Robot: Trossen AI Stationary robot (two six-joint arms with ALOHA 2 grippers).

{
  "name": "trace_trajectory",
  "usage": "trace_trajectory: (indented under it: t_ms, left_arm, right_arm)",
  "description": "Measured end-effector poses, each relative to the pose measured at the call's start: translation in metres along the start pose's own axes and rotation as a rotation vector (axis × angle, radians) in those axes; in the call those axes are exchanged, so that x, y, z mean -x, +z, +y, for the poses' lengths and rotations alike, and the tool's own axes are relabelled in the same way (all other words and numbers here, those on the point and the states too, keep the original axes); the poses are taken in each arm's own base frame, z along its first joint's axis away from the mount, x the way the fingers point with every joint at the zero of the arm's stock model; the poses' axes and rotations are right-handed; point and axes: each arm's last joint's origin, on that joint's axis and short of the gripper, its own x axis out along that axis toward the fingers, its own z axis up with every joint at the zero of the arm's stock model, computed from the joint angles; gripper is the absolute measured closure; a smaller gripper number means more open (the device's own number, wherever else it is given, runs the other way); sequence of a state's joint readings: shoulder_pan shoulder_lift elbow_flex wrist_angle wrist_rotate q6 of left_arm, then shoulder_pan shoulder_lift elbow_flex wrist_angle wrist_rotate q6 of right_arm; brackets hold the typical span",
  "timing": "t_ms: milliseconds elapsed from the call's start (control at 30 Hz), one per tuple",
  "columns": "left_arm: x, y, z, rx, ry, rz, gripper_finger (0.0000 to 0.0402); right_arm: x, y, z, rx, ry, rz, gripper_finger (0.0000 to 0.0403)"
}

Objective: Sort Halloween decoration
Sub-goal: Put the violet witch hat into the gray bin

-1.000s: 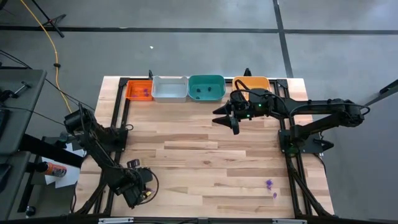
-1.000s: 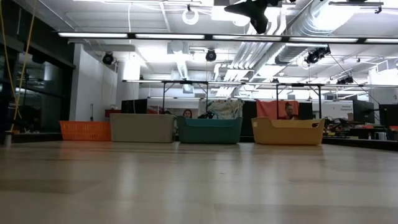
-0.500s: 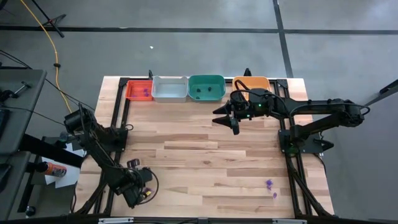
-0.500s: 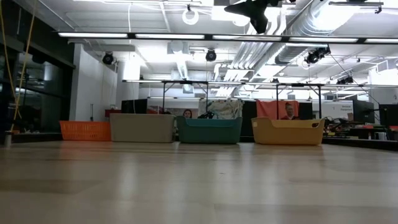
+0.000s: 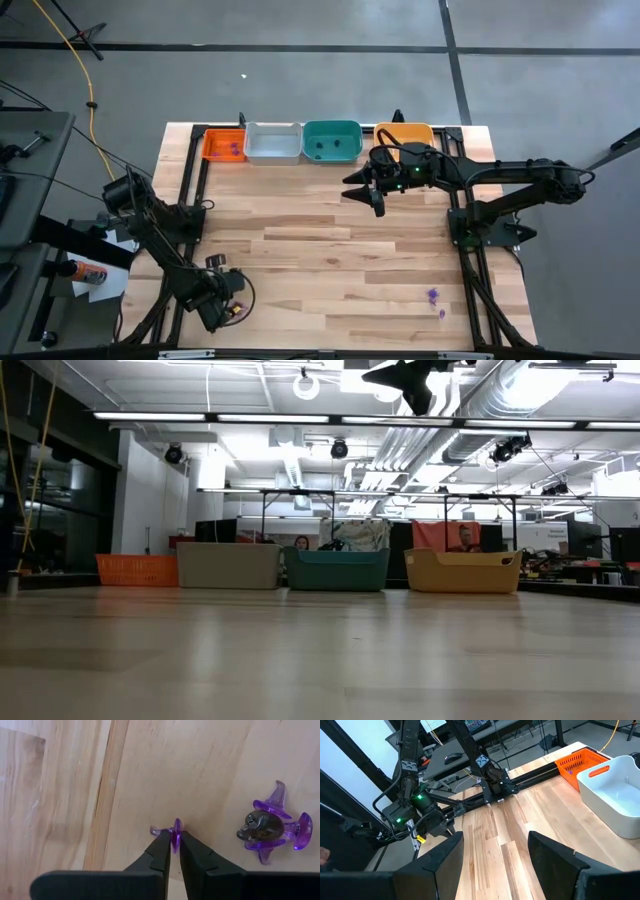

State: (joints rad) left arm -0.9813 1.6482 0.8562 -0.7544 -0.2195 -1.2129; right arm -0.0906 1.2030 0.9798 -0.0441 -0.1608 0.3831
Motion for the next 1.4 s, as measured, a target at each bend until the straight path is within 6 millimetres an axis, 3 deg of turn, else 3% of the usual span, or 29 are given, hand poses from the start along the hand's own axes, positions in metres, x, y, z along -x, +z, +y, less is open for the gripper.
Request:
trace_trajectory:
  t_ms: [367,567,867,1133,1267,1400]
  left_arm:
    - [0.005,0.008,0.006,0.097,-0.023,0.017,0.0401]
    - [0.042,0.017,0.037,0.126,-0.013,-0.054,0.0401]
    - [0.106,0.063,0.12,0.256,0.013,-0.551,0.0401]
    - [0.144,0.13,0.179,0.183,0.108,-1.005,0.0401]
    - [0.16,0.16,0.205,0.132,0.096,-1.253,0.0401]
    - [0.17,0.176,0.225,0.102,0.044,-1.427,0.0401]
  right_arm:
    - [0.0,0.0,0.0,0.002,0.0,0.0,0.0187]
    - [0.0,0.0,0.0,0.025,0.0,0.0,0.0187]
    - [0.001,0.001,-0.004,0.022,-0.01,-0.004,0.0187]
    - [0.001,0.008,-0.007,0.026,-0.025,-0.06,0.0187]
    - [0.002,0.016,-0.006,0.12,-0.07,-0.163,0.0187]
    - [0.004,0.025,-0.003,0.27,-0.072,-0.258,0.0187]
